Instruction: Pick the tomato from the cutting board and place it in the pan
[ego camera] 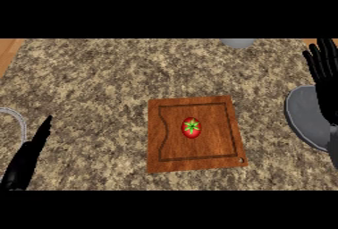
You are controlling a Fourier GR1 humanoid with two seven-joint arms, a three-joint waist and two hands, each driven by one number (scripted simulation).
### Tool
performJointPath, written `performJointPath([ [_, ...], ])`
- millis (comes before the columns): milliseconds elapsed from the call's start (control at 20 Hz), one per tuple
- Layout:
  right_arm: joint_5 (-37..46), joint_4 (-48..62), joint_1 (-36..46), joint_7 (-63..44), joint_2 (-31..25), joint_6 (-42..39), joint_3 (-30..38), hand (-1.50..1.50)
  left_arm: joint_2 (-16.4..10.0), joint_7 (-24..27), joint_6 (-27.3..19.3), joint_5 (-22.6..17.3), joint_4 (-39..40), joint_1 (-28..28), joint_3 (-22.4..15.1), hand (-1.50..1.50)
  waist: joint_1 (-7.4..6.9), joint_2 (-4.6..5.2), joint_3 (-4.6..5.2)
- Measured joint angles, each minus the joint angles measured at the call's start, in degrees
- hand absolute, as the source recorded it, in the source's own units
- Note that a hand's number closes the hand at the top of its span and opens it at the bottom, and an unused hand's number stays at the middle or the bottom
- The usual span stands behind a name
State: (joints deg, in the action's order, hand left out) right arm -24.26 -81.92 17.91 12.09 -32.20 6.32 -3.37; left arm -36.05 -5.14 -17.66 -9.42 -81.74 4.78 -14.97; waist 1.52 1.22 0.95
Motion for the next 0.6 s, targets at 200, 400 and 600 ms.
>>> performJointPath([
  [200, 1.92, 1.37, -1.21, -0.64, 3.81, -1.31, -5.14, 1.5, 3.3, 1.11, 0.02, -0.9, -0.99, -5.28, 0.96, 0.0, -1.12, -0.61, -0.57],
  [400, 7.34, 4.97, -2.9, -0.64, 8.83, 0.82, -12.51, -1.5, 7.14, 2.79, 0.01, -4.36, -4.3, -11.05, 3.13, 0.0, -1.99, -0.76, -0.77],
  [600, 17.7, 3.6, -9.39, 4.63, 11.48, 13.77, -15.47, -1.5, 9.33, 2.92, -0.76, -5.95, -5.1, -13.09, 4.4, 0.0, -0.28, -1.35, -0.83],
])
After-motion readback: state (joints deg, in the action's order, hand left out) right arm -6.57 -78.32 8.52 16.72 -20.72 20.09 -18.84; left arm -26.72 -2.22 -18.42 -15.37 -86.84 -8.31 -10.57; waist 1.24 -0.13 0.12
